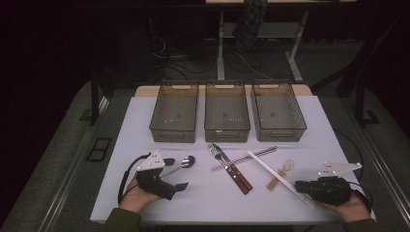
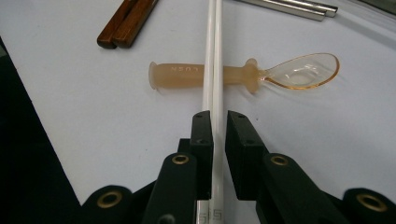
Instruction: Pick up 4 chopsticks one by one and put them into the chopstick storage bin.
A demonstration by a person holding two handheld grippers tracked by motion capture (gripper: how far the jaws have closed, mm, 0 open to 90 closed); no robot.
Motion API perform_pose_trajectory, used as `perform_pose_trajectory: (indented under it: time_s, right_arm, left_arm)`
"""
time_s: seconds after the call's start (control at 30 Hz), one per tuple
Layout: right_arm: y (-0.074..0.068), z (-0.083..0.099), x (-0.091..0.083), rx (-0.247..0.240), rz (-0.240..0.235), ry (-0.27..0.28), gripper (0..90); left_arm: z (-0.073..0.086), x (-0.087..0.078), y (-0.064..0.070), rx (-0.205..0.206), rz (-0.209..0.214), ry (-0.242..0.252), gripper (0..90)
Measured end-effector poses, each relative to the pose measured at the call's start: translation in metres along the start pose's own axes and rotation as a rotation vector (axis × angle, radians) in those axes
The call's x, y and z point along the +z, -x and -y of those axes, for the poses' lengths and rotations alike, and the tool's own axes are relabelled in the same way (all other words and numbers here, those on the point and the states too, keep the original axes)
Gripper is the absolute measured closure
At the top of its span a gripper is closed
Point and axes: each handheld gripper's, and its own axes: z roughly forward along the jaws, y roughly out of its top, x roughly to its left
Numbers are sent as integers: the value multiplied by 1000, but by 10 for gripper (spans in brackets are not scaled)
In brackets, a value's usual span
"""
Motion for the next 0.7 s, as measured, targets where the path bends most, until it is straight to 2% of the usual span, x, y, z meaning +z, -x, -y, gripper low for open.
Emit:
perform_pose_trajectory:
  time_s: [0.7]
  right_arm:
    - [1, 0, 5, -11, 7, -34, 815]
  left_arm:
    - [0, 0, 0, 0, 0, -3, 14]
